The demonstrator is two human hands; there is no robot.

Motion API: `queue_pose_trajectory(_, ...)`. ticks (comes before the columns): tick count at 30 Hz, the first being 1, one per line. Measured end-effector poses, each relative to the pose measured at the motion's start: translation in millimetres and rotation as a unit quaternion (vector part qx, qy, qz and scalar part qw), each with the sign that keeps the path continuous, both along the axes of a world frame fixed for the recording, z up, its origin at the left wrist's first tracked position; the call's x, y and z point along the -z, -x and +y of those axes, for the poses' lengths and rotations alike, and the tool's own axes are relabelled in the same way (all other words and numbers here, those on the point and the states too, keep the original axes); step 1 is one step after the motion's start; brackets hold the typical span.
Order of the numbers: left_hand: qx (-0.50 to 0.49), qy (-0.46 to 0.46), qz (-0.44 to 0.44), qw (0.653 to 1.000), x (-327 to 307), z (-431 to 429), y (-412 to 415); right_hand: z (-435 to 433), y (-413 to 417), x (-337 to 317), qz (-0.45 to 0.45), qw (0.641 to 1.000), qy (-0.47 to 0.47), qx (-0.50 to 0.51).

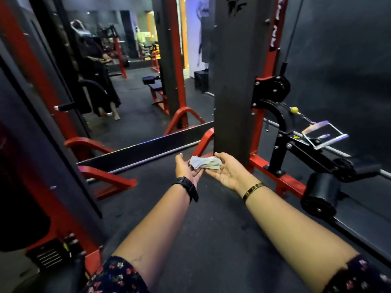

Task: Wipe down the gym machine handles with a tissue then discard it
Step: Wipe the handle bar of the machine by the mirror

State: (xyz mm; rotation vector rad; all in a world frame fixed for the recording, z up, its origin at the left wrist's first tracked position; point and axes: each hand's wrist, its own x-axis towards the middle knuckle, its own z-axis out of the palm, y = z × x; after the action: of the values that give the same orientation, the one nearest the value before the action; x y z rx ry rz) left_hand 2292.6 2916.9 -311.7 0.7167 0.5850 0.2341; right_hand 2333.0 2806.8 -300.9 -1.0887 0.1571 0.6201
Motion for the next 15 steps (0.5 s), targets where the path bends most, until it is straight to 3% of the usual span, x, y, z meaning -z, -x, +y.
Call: queue_pose_trajectory(15, -0.171, 0.031, -0.005, 0.985, 7.1, 209.1, -79.5, 229.0, -111.9, 8.3, 0.010, 0.987, -0.011, -0.158)
